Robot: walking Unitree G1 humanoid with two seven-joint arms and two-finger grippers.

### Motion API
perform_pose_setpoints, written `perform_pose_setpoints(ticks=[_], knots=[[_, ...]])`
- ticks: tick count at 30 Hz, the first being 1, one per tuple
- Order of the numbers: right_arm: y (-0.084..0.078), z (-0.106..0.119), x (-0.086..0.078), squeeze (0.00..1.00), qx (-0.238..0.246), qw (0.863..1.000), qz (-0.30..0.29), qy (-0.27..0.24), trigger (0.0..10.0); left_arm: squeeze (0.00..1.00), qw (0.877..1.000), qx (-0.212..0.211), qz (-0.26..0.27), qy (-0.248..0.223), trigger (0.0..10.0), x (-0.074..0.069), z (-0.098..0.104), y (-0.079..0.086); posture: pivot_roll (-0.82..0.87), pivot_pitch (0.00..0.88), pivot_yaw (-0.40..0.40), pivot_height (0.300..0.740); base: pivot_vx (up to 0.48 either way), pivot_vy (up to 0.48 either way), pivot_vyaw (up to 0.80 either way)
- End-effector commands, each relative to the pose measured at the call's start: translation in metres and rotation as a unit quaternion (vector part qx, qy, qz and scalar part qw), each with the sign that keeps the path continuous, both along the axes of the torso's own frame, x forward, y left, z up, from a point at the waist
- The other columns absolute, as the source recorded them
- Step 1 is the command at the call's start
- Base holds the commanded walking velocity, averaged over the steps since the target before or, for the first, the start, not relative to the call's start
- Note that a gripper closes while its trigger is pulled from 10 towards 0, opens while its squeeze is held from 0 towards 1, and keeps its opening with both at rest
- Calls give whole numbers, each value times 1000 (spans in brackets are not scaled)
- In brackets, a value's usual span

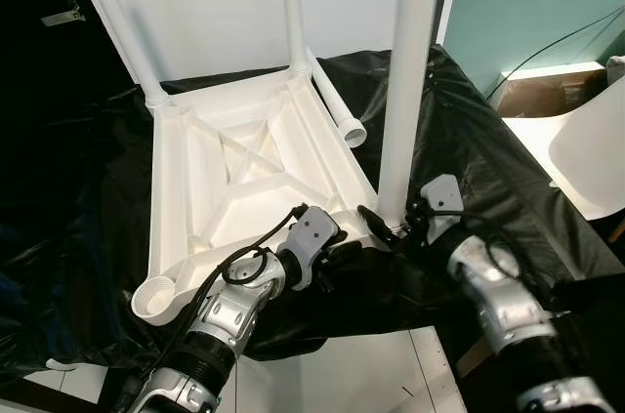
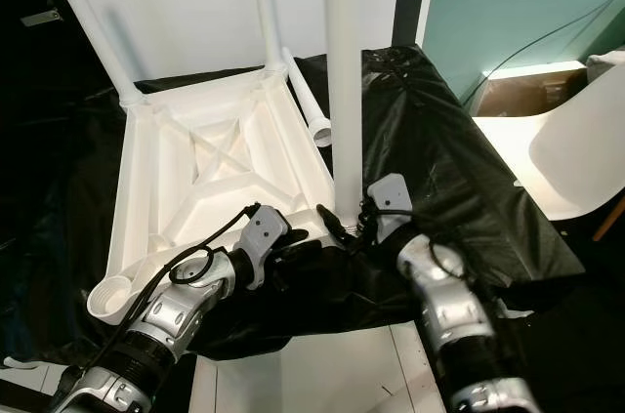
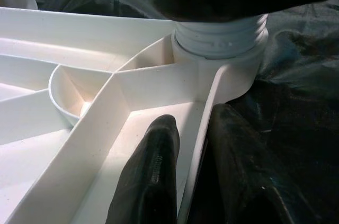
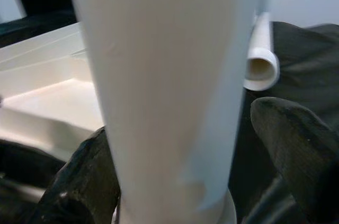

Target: Building children table

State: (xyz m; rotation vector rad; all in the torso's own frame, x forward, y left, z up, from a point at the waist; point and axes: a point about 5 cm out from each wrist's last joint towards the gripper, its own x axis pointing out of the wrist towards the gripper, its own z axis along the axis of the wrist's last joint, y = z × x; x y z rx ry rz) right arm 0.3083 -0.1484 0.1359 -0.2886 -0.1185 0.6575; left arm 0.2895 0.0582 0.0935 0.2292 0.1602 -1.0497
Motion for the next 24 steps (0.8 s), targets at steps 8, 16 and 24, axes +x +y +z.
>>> perform_pose_setpoints(ticks=[8,16,24], knots=[[-10,3,10,0,-72,991,104,42,0,0,998,37,-22,51,10000,-11,-24,6,-87,0,50,740,0,0,0],[-17,-6,13,0,-86,986,110,89,0,0,998,35,-15,51,10000,-12,-25,8,-81,0,48,740,0,0,0],[-8,-30,0,0,-32,991,43,119,0,0,998,34,-14,51,10000,-12,-25,9,-84,0,48,740,0,0,0]])
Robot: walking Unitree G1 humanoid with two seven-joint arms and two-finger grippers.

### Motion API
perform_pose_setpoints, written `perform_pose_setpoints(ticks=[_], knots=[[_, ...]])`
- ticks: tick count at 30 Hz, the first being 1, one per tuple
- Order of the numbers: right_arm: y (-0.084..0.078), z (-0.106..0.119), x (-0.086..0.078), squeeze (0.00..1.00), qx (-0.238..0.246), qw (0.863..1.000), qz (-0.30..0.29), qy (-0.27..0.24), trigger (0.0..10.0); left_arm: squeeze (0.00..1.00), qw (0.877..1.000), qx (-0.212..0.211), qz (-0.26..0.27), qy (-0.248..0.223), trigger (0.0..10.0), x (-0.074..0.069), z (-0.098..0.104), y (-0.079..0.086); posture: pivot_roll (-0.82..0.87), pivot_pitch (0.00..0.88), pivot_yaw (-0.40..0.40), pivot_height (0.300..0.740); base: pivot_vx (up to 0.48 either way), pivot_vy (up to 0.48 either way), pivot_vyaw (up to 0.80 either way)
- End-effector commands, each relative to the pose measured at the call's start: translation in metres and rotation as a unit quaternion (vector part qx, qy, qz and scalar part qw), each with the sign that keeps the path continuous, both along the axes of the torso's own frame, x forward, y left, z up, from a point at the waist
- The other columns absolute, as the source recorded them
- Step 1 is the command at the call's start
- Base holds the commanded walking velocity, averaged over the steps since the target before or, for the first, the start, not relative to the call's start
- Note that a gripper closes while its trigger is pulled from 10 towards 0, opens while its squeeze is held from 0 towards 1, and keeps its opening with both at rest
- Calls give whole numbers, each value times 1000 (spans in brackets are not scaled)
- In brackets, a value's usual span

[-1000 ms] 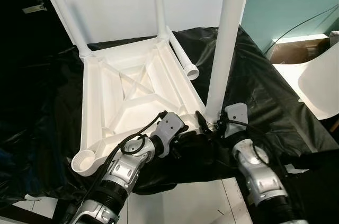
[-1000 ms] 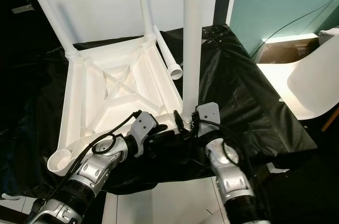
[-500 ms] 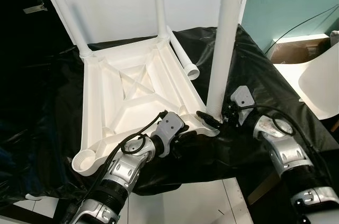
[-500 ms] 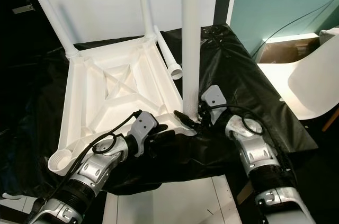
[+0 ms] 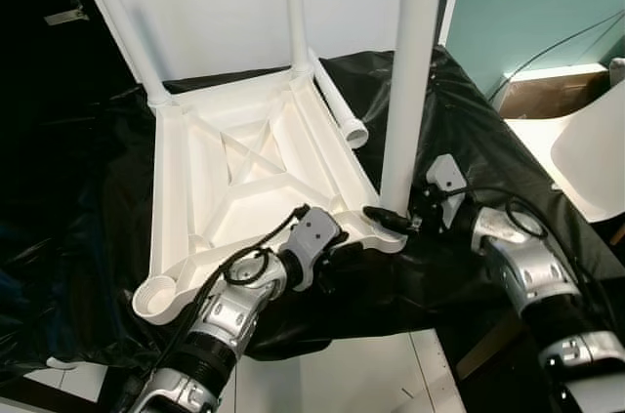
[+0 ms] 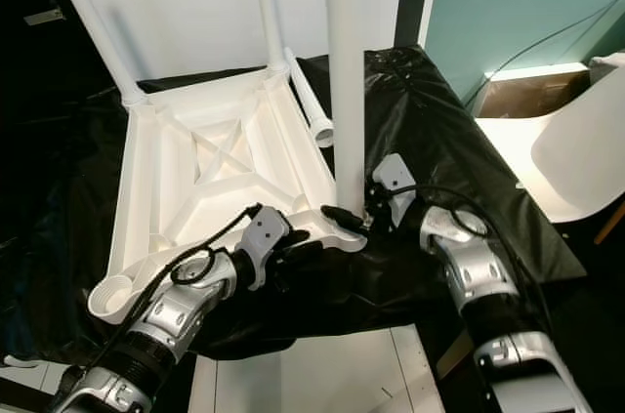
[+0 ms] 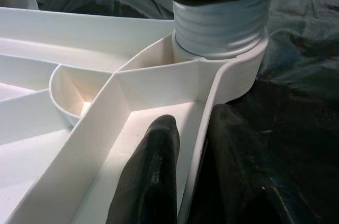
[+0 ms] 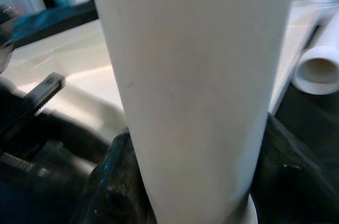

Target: Building children table

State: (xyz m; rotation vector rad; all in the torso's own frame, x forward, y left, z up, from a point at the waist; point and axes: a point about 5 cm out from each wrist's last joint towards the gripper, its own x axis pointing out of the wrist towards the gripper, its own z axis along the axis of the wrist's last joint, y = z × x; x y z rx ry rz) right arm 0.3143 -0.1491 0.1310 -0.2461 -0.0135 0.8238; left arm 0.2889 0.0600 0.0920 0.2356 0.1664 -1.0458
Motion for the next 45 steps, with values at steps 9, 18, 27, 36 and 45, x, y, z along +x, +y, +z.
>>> perform_pose_setpoints(ticks=[9,18,27,36,45], knots=[[5,-35,-19,0,73,961,-266,-14,0,0,998,28,-20,52,10000,-12,-23,4,-91,0,55,740,0,0,0],[18,-32,-18,0,79,960,-266,-16,4980,0,998,27,-21,53,10000,-13,-24,3,-85,0,47,740,0,0,0],[25,-27,-16,1000,73,981,-179,-12,10000,0,998,25,-15,55,10000,-13,-24,3,-81,0,43,740,0,0,0],[-2,2,0,0,13,995,-82,-59,10000,0,998,26,-18,53,10000,-12,-24,4,-90,0,54,740,0,0,0],[-17,20,11,0,-33,998,-26,-54,10000,0,998,29,-19,54,10000,-13,-24,4,-93,0,55,740,0,0,0]])
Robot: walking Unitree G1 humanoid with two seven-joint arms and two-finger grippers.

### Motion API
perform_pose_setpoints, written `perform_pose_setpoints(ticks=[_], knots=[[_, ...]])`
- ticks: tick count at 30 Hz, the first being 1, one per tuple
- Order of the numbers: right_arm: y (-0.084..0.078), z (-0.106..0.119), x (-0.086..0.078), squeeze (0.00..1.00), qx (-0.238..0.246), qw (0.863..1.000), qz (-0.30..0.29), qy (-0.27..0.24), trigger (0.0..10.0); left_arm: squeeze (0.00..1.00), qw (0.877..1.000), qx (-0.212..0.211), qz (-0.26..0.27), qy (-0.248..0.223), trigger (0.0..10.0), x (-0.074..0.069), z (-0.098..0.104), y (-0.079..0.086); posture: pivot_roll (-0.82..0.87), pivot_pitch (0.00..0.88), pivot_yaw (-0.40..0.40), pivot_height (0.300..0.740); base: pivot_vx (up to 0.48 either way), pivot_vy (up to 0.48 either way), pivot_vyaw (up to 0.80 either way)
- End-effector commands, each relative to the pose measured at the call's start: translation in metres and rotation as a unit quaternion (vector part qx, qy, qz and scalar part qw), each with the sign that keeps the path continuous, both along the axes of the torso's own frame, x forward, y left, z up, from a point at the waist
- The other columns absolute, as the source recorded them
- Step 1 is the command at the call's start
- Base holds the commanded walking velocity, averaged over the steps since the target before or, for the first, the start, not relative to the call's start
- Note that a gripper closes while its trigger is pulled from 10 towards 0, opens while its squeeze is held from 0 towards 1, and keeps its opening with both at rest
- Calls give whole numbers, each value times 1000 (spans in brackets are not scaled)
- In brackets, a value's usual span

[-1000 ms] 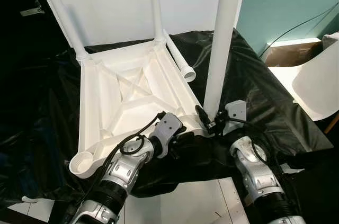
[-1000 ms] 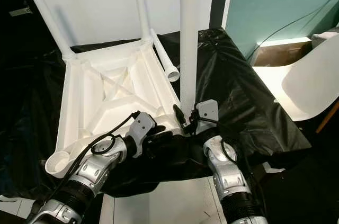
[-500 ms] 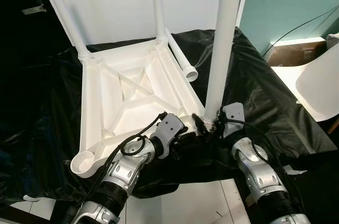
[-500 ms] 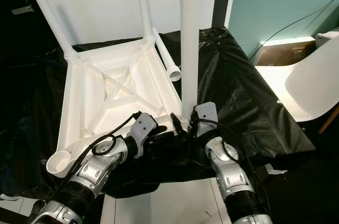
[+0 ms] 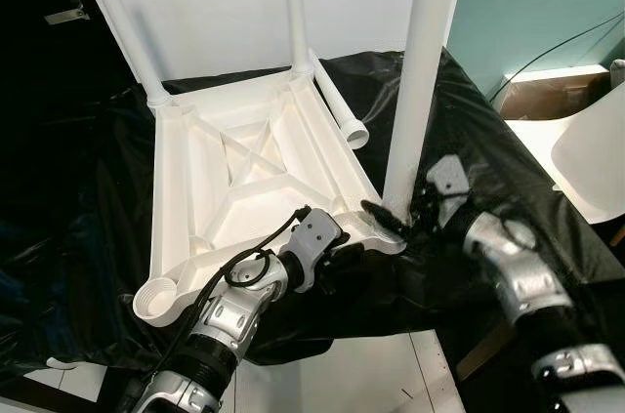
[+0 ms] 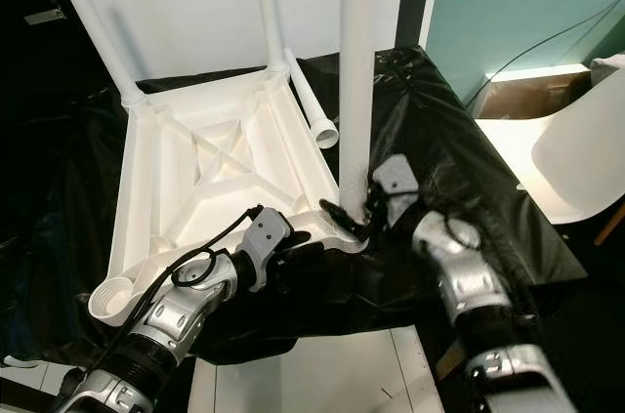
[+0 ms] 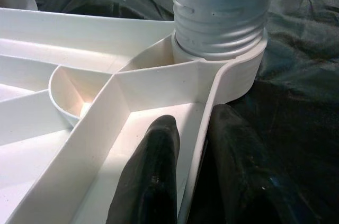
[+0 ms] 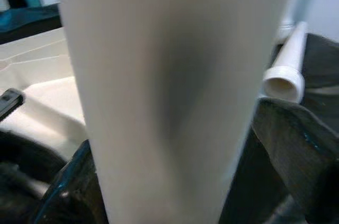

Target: Building children table

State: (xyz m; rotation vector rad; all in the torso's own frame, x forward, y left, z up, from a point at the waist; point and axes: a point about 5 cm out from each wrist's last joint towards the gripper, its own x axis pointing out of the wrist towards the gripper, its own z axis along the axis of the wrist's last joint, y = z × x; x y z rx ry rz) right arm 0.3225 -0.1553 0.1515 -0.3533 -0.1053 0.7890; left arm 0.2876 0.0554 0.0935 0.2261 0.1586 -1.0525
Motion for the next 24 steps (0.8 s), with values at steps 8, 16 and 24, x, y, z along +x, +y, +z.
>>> perform_pose_setpoints(ticks=[8,16,24], knots=[[-14,-4,-1,0,30,993,54,105,0,0,998,35,-14,53,10000,-11,-25,11,-80,0,51,740,0,0,0],[-16,-12,-2,0,30,988,46,143,0,0,998,36,-12,53,10000,-12,-25,12,-81,0,48,740,0,0,0],[12,-39,-15,0,103,979,-161,77,0,0,998,34,-13,52,10000,-12,-25,8,-78,0,36,740,0,0,0]])
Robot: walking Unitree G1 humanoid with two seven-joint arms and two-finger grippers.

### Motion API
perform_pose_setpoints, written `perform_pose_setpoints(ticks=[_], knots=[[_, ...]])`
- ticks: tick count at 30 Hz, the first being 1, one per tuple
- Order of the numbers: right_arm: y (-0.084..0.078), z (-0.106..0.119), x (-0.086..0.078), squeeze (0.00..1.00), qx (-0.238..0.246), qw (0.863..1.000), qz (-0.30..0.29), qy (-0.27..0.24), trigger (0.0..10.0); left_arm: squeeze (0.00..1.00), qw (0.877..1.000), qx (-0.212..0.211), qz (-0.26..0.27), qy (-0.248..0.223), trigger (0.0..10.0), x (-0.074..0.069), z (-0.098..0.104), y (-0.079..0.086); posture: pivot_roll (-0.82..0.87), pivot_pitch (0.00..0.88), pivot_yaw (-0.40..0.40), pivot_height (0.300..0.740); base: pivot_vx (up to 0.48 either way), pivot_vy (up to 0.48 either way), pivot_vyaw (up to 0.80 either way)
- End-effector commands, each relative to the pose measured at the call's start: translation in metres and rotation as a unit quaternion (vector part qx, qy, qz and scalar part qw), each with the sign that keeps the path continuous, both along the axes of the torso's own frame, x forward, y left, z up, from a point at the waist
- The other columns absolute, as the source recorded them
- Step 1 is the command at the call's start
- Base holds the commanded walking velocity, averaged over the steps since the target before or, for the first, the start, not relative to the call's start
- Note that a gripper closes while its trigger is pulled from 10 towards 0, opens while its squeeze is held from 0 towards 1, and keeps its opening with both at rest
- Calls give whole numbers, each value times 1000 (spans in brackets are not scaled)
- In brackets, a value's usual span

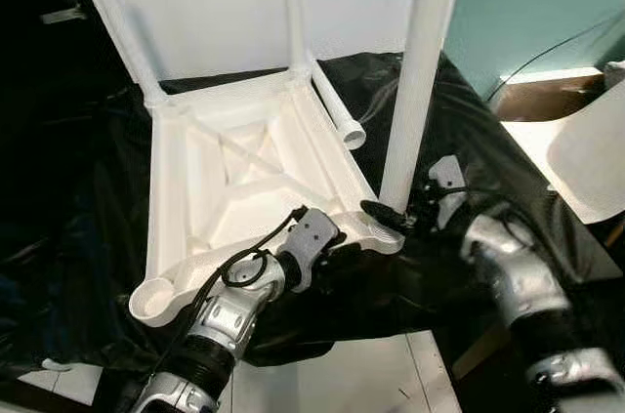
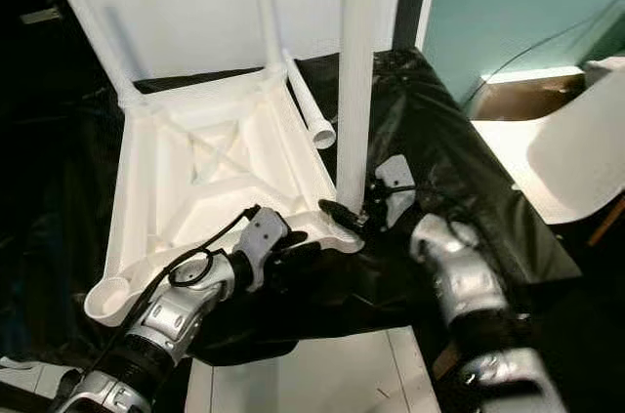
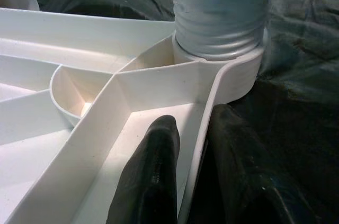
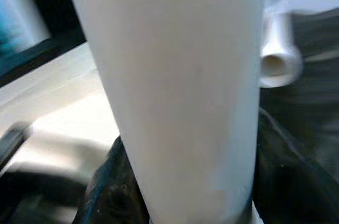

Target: Building children table

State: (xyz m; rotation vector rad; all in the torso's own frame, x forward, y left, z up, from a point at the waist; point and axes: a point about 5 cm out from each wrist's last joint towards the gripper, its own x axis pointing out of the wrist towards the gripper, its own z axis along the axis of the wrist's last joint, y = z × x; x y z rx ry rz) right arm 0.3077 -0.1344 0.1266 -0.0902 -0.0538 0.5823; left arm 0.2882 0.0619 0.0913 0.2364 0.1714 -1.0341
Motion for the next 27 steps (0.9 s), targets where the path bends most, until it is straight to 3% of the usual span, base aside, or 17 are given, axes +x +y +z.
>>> perform_pose_setpoints(ticks=[1,3,4,8,9,10,11,14,15,18,19,20,27], knots=[[-7,-18,-6,0,-7,994,-106,14,0,0,998,25,-23,52,10000,-13,-23,1,-76,0,34,740,0,0,0],[-7,-18,-6,0,-7,994,-106,14,0,0,998,25,-23,52,10000,-13,-23,1,-76,0,34,740,0,0,0],[-7,-18,-10,0,-4,990,-142,1,0,0,998,26,-24,52,10000,-14,-24,0,-76,0,34,740,0,0,0],[-6,-14,-15,0,0,983,-181,-25,0,0,998,29,-26,54,10000,-16,-25,2,-66,0,31,740,0,0,0],[-4,-14,-15,0,-5,983,-181,-28,4745,0,998,29,-24,55,10000,-16,-26,2,-64,0,30,740,0,0,0],[-2,-15,-15,0,-10,983,-181,-29,4745,0,998,28,-23,55,10000,-17,-26,2,-64,0,30,740,0,0,0],[0,-15,-15,0,-10,985,-171,-27,10000,0,998,27,-21,55,10000,-17,-26,2,-63,0,30,740,0,0,0],[1,-15,-15,0,-10,985,-169,-28,10000,0,998,26,-21,55,10000,-17,-26,2,-63,0,30,740,0,0,0],[2,-13,-15,1000,-2,987,-157,-28,10000,0,998,26,-20,56,10000,-17,-26,2,-64,0,31,740,0,0,0],[10,-8,-17,980,14,1000,-17,-11,10000,0,998,27,-21,58,10000,-18,-28,2,-73,0,39,740,0,0,0],[10,-8,-17,980,14,1000,-17,-11,10000,0,998,27,-21,58,10000,-18,-28,2,-73,0,39,740,0,0,0],[12,-6,-19,0,11,1000,17,-13,10000,0,998,27,-21,57,10000,-17,-28,3,-75,0,40,740,0,0,0],[0,11,-14,0,-31,995,89,-34,10000,0,998,27,-23,55,10000,-15,-26,1,-88,0,50,740,0,0,0]])
